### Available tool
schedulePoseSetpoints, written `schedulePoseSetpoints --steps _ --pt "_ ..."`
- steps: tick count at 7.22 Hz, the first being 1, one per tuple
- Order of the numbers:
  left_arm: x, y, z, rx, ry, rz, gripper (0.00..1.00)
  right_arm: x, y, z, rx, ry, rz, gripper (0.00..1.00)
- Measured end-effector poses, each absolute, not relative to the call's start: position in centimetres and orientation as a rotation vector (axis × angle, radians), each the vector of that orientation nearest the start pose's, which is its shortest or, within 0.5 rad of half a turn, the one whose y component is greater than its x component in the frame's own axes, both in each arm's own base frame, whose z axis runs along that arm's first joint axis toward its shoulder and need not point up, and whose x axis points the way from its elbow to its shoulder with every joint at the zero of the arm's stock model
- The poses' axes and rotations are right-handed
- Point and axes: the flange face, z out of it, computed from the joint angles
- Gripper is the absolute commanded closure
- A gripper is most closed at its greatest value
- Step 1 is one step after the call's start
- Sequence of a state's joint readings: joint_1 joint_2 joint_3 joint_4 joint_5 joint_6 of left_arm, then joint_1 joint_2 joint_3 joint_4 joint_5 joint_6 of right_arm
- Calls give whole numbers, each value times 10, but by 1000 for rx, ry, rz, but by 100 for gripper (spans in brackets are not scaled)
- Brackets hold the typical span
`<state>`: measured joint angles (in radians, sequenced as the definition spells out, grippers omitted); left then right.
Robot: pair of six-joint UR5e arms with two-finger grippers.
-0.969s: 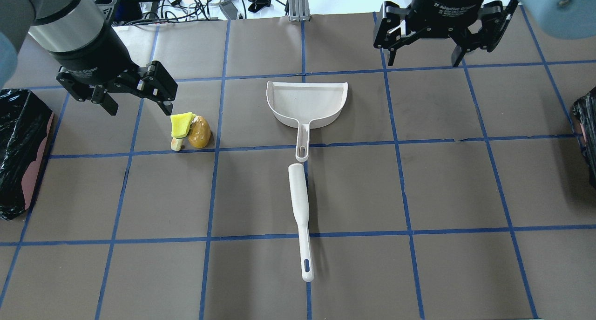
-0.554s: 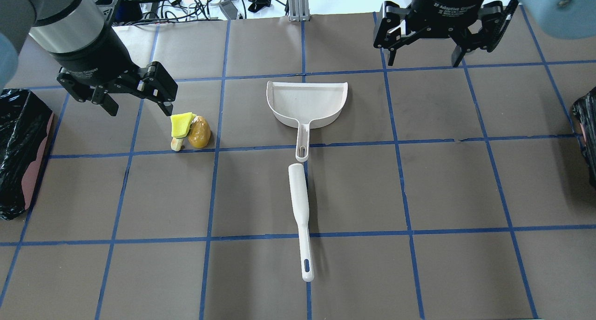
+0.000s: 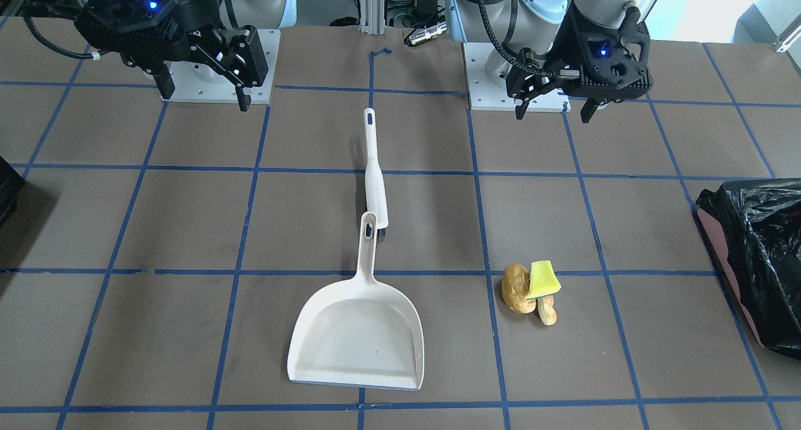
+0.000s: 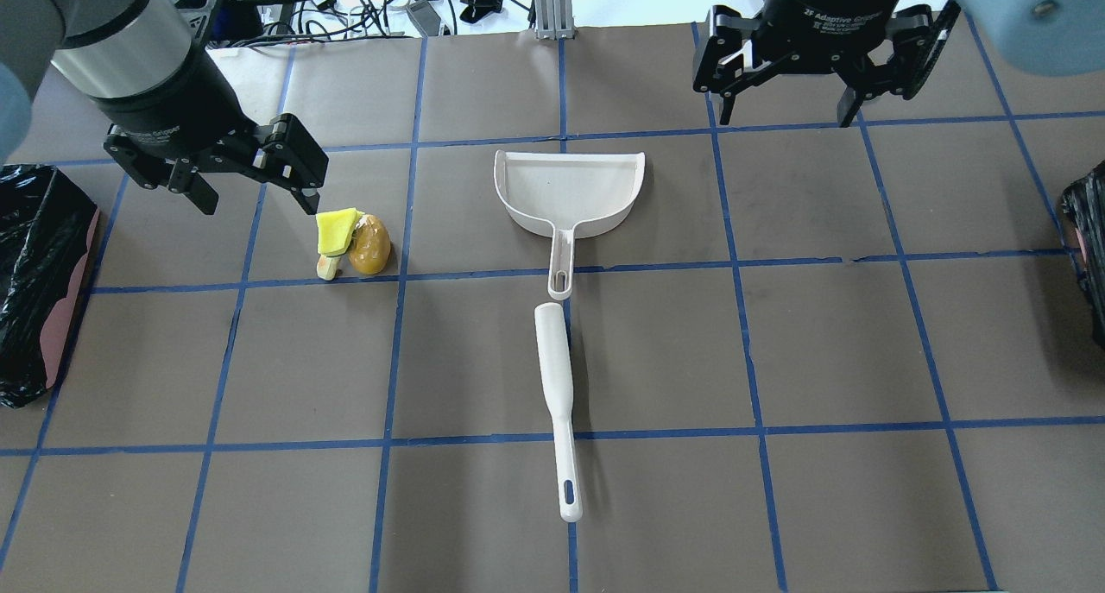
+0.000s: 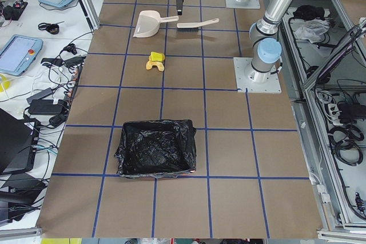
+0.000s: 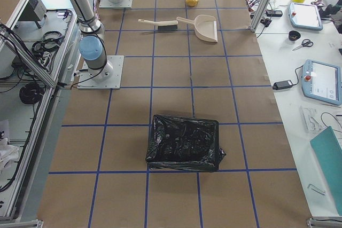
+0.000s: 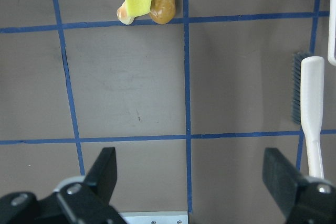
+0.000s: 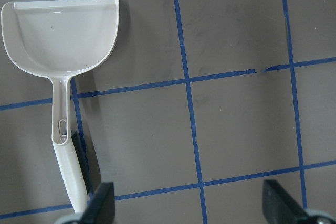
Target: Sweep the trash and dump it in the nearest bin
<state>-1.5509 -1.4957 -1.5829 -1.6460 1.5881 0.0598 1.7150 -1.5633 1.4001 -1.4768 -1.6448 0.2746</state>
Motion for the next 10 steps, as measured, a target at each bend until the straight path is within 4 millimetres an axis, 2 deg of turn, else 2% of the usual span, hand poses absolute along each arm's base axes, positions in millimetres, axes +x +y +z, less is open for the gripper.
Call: schedulePoseSetpoints --steps 3,5,7,8,10 --pt "-122 -462 509 54 3125 23 0 196 -471 555 212 3191 -121 0" --pt "-118 -474 506 22 3132 7 0 196 -472 554 210 3189 -125 0" --pt "-115 -500 496 -14 3133 -71 0 198 -472 548 211 3189 -99 0" --pt "-116 -518 485 -20 3134 -109 0 205 -466 539 190 3191 -60 0" --pt "-129 -550 461 -39 3146 -153 0 240 -432 507 105 3210 46 0"
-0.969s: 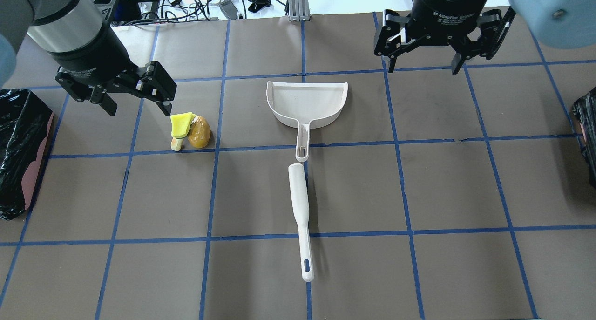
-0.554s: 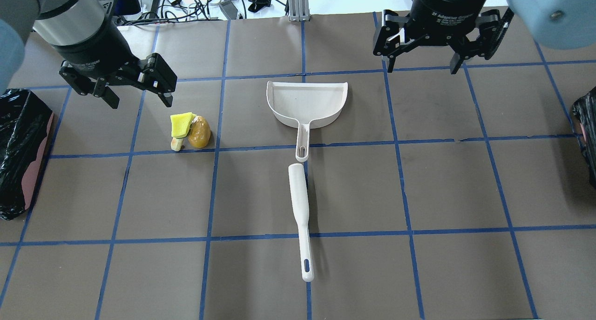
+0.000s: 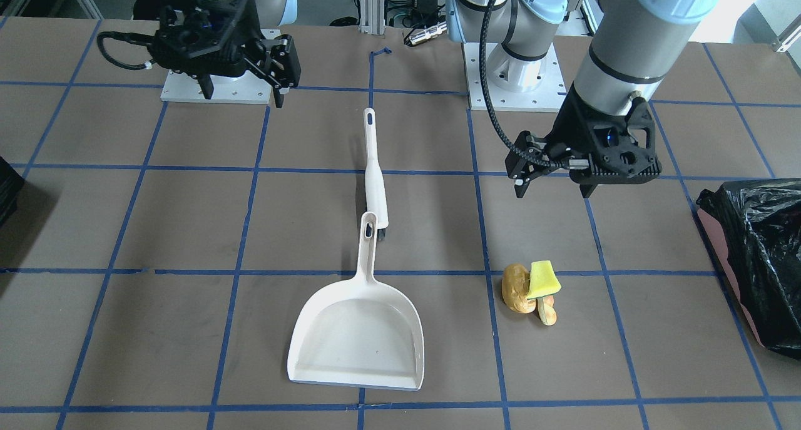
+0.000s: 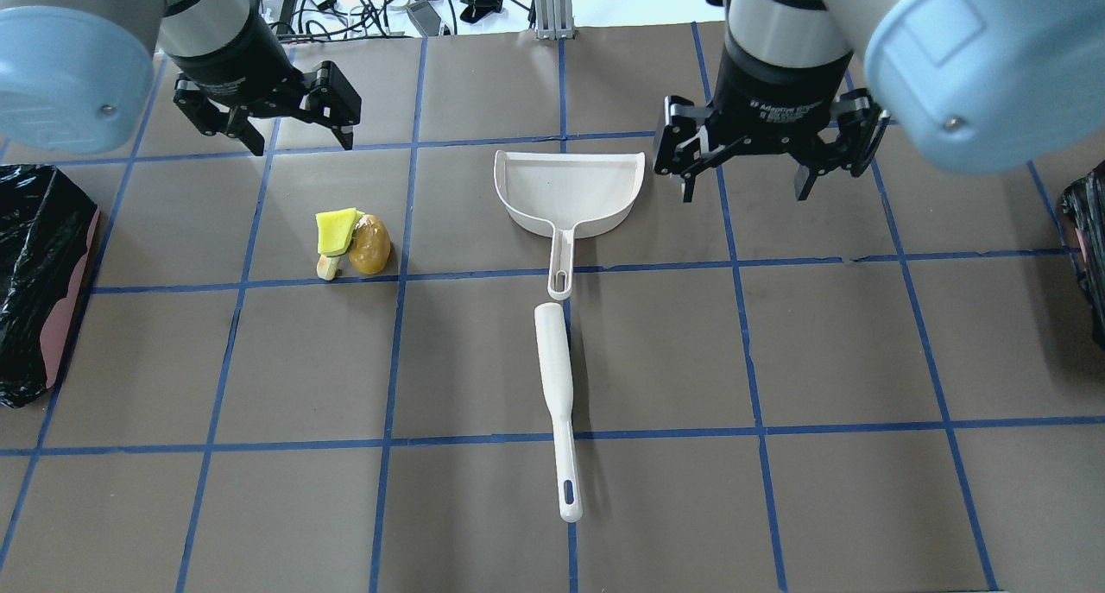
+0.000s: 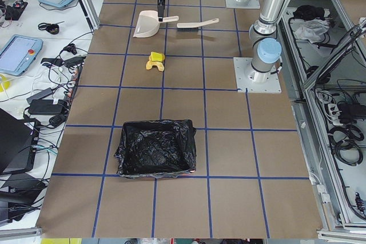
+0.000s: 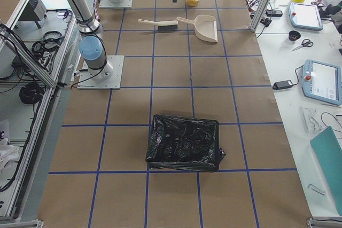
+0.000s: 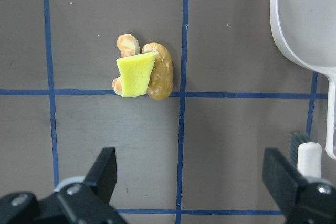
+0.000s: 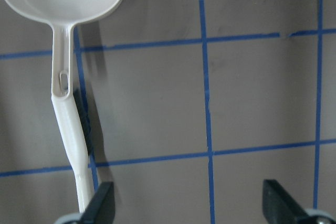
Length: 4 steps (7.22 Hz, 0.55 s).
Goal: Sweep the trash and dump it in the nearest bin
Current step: 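Reach left gripper to dustpan handle while right gripper grasps white brush handle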
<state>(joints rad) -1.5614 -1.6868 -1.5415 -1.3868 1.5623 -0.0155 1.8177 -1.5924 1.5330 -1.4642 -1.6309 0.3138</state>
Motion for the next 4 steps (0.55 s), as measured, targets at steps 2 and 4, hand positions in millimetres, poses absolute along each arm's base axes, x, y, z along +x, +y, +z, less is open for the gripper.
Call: schedulePoseSetpoints --steps 2,4 --pt "-147 -575 450 -16 3153 -150 0 304 -378 444 31 3248 165 0" --pt "-175 -592 437 22 3160 -124 0 347 -337 362 -63 3230 67 0"
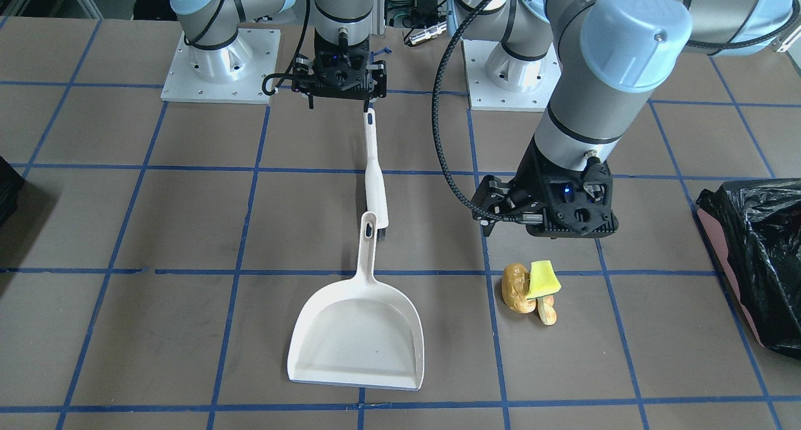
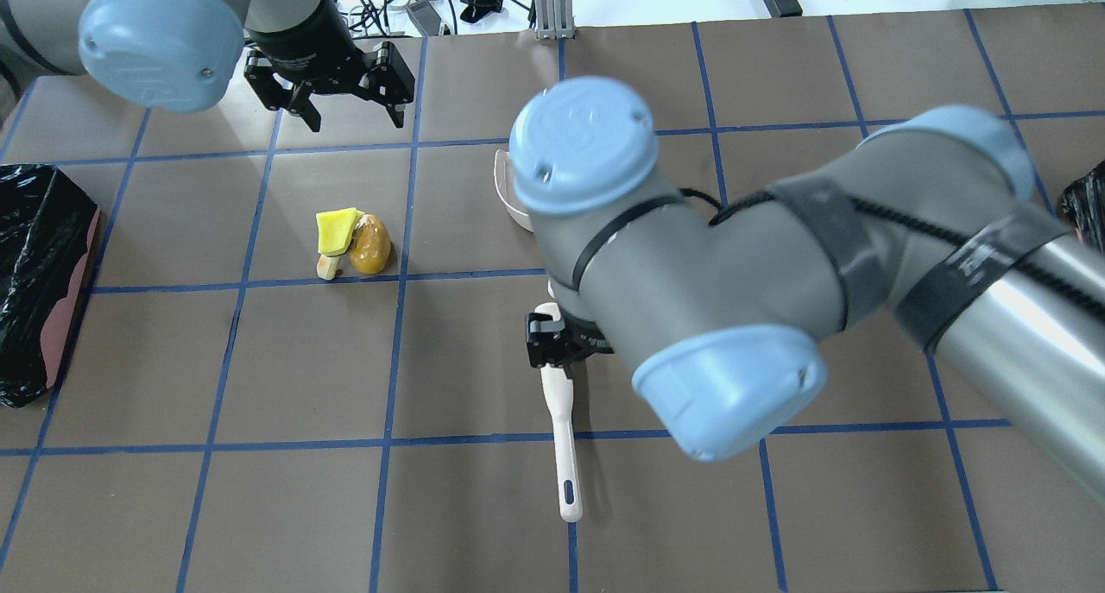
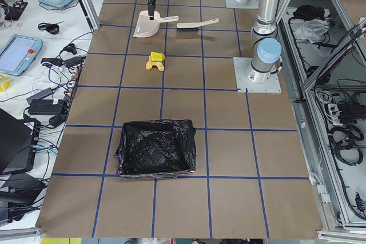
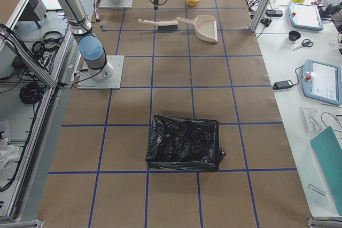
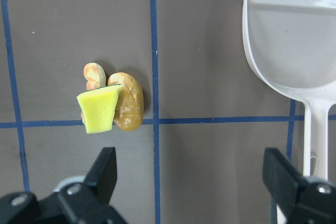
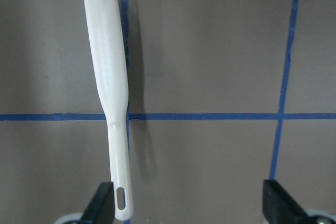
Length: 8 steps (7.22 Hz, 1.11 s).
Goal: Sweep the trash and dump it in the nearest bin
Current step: 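Reach left gripper to dustpan handle while right gripper grasps white brush handle, then close the left gripper on the white dustpan handle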
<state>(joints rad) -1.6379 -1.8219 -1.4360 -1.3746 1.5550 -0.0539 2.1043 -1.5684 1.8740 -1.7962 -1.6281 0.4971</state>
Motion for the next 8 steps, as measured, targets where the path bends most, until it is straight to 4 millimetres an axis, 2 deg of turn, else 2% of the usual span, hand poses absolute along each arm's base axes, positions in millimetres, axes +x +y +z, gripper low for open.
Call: schedulePoseSetpoints --steps 1,2,3,4,6,8 --pt "-200 -594 425 27 3169 -94 0 356 -322 320 -66 3205 -3 0" --pt "-229 -593 409 51 3172 -59 0 361 -314 286 -69 3182 -21 0" --pt "-257 -589 393 87 3170 -21 0 366 -311 263 -75 3162 11 0" --pt "-281 -584 376 134 3166 18 0 370 -309 248 -82 3151 51 4" --pt "-321 -573 341 206 3158 53 0 372 -305 244 -92 3136 99 33" --pt "-346 -566 310 227 3154 66 0 375 -300 243 -95 3105 172 32"
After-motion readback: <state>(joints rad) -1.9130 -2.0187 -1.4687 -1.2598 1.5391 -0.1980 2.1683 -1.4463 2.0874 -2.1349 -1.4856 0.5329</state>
